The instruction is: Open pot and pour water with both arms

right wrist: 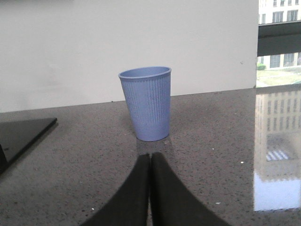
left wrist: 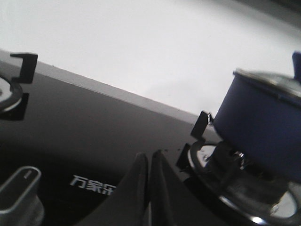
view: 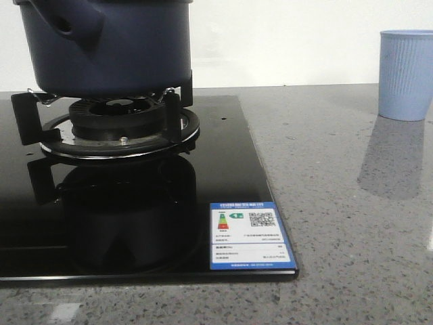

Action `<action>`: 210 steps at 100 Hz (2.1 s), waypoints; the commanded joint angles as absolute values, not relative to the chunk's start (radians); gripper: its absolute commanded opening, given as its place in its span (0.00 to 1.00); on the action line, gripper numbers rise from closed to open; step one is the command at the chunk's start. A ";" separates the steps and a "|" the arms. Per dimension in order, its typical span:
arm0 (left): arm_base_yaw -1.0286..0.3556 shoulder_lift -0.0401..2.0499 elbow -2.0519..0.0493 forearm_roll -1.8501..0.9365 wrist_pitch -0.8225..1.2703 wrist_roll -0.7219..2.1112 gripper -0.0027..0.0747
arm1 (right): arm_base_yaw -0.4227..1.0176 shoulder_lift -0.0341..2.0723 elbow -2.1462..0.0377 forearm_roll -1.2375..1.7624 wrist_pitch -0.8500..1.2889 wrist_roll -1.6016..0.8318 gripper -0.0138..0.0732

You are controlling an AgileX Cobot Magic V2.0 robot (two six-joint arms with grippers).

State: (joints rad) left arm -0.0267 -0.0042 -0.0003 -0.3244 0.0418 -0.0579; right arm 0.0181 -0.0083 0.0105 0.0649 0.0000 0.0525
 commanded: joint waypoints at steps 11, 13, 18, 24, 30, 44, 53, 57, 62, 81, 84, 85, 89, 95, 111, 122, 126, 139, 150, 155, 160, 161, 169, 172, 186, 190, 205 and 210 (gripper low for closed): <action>-0.028 -0.031 0.030 -0.545 -0.046 -0.066 0.01 | 0.011 -0.027 0.035 0.360 -0.093 0.052 0.09; -0.028 -0.031 0.027 -0.561 -0.045 -0.066 0.01 | 0.011 -0.027 0.035 0.381 -0.091 0.052 0.09; -0.028 -0.031 0.019 -0.575 -0.045 -0.066 0.01 | 0.011 -0.027 0.028 0.391 -0.083 0.052 0.09; -0.028 -0.031 -0.005 -0.577 -0.043 -0.066 0.01 | 0.011 -0.027 0.008 0.391 -0.049 0.052 0.10; -0.028 -0.029 -0.037 -0.571 -0.031 -0.061 0.01 | 0.011 -0.027 -0.030 0.382 0.000 0.049 0.10; -0.028 0.020 -0.163 -0.438 0.054 -0.055 0.01 | 0.011 0.016 -0.150 0.326 0.119 0.023 0.10; -0.028 0.094 -0.275 -0.325 0.158 -0.055 0.01 | 0.011 0.096 -0.248 0.261 0.211 0.023 0.10; -0.030 0.130 -0.329 -0.290 0.195 -0.046 0.01 | 0.011 0.145 -0.287 0.234 0.244 0.023 0.10; -0.034 0.184 -0.390 -0.286 0.239 0.007 0.01 | 0.011 0.207 -0.348 0.199 0.287 0.023 0.10; -0.049 0.379 -0.580 -0.355 0.395 0.229 0.01 | 0.013 0.439 -0.513 0.183 0.388 -0.041 0.09; -0.062 0.398 -0.596 -0.359 0.396 0.245 0.01 | 0.017 0.470 -0.529 0.183 0.386 -0.048 0.09; -0.066 0.403 -0.603 -0.362 0.396 0.247 0.01 | 0.020 0.476 -0.533 0.183 0.386 -0.048 0.09; -0.089 0.428 -0.618 -0.379 0.386 0.258 0.01 | 0.029 0.505 -0.552 0.183 0.377 -0.048 0.09; -0.127 0.464 -0.643 -0.385 0.382 0.272 0.01 | 0.043 0.539 -0.577 0.185 0.365 -0.048 0.09; -0.225 0.544 -0.694 -0.406 0.345 0.311 0.03 | 0.080 0.607 -0.621 0.185 0.366 -0.048 0.10; -0.303 0.595 -0.716 -0.421 0.274 0.311 0.16 | 0.093 0.631 -0.636 0.193 0.373 -0.048 0.19; -0.333 0.617 -0.721 -0.421 0.246 0.311 0.24 | 0.097 0.634 -0.638 0.198 0.373 -0.048 0.27; -0.415 0.697 -0.747 -0.421 0.173 0.311 0.59 | 0.097 0.637 -0.638 0.205 0.373 -0.048 0.66; -0.475 0.779 -0.765 -0.421 0.093 0.311 0.71 | 0.097 0.637 -0.638 0.205 0.373 -0.048 0.86; -0.496 0.818 -0.772 -0.419 0.058 0.311 0.70 | 0.097 0.637 -0.638 0.205 0.375 -0.048 0.86; -0.513 0.862 -0.782 -0.408 0.024 0.311 0.70 | 0.097 0.637 -0.638 0.205 0.375 -0.048 0.85; -0.517 0.874 -0.782 -0.405 0.014 0.311 0.70 | 0.097 0.637 -0.638 0.205 0.375 -0.048 0.85; -0.529 0.947 -0.806 -0.398 -0.027 0.311 0.70 | 0.097 0.637 -0.638 0.205 0.376 -0.048 0.84; -0.531 0.979 -0.816 -0.398 -0.037 0.311 0.70 | 0.097 0.637 -0.638 0.207 0.376 -0.048 0.84; -0.531 1.097 -0.883 -0.398 -0.067 0.311 0.70 | 0.097 0.637 -0.638 0.210 0.379 -0.048 0.84; -0.531 1.122 -0.905 -0.398 -0.071 0.311 0.70 | 0.097 0.637 -0.638 0.210 0.380 -0.048 0.84; -0.531 1.215 -0.974 -0.398 -0.092 0.311 0.70 | 0.097 0.637 -0.638 0.211 0.380 -0.048 0.84; -0.531 1.241 -0.995 -0.398 -0.092 0.311 0.70 | 0.097 0.637 -0.638 0.211 0.380 -0.048 0.84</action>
